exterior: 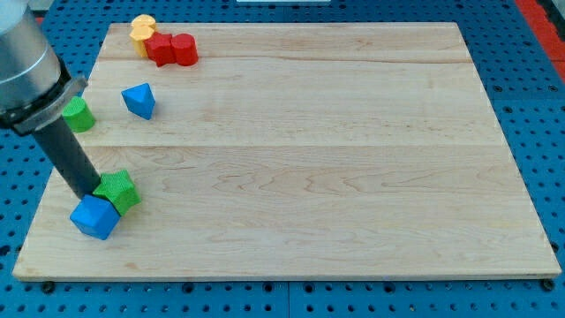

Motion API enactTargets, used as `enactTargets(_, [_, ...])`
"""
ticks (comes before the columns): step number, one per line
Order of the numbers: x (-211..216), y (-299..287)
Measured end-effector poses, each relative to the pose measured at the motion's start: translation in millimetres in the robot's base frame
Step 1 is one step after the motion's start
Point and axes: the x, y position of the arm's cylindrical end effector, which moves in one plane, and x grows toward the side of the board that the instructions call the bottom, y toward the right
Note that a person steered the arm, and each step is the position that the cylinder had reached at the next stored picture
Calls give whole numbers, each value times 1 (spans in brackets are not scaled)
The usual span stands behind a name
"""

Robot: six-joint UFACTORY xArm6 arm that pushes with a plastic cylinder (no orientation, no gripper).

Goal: Push green circle into green star

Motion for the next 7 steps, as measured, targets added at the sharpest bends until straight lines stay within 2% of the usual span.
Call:
enactTargets(1, [-28, -47])
enactTargets(2, [-55, -34])
enactTargets(3, [-60, 19])
enactTargets(4, [-101, 15])
enactTargets(5, [-140, 5])
enactTargets(6, [-171, -42])
enactTargets(7, [-176, -69])
